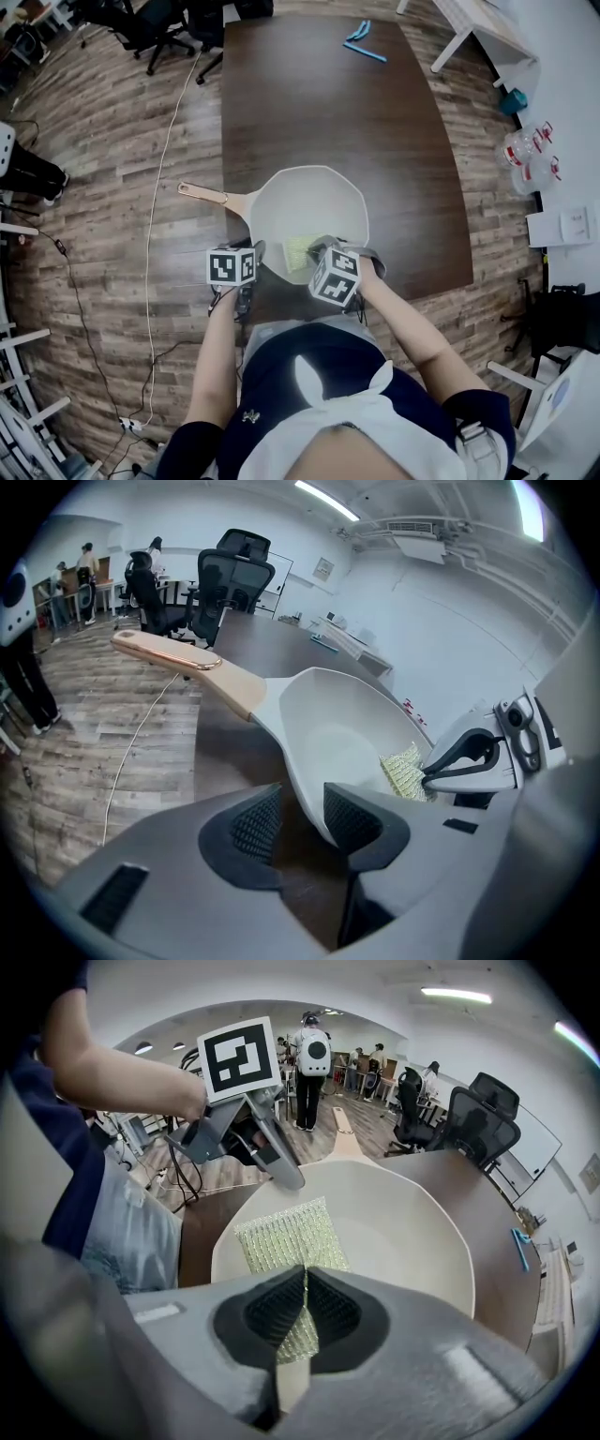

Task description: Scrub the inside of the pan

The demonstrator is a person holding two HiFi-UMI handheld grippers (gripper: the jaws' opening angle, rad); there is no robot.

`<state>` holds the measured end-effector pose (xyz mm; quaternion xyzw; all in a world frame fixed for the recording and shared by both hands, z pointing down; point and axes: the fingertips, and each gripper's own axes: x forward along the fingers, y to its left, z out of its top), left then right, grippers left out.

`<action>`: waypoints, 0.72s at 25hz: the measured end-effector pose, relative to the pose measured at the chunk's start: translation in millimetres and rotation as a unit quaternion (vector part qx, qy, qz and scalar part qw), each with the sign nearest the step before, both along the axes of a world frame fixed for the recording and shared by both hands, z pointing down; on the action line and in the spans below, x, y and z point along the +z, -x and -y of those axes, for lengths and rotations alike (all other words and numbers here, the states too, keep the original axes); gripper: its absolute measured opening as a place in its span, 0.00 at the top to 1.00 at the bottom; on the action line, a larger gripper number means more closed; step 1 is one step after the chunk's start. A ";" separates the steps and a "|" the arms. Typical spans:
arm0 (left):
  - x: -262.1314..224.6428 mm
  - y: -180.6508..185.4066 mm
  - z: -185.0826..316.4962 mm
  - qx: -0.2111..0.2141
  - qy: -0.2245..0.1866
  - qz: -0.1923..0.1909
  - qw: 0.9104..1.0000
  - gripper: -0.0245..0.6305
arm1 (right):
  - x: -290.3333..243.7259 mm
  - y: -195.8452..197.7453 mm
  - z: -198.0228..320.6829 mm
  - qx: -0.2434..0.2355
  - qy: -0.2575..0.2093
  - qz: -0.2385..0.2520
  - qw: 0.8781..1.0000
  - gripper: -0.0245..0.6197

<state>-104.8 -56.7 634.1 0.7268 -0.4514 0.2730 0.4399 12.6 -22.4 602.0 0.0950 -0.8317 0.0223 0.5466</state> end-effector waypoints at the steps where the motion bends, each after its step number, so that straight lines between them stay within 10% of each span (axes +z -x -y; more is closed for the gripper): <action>1: 1.0 0.6 0.9 -0.001 0.002 0.001 1.000 0.74 | 2.1 2.2 0.1 -0.003 0.002 -0.001 1.000 0.95; 18: 5.0 12.0 19.2 -0.040 0.037 0.004 0.999 0.92 | 31.3 25.9 9.1 -0.033 0.039 -0.008 0.999 0.95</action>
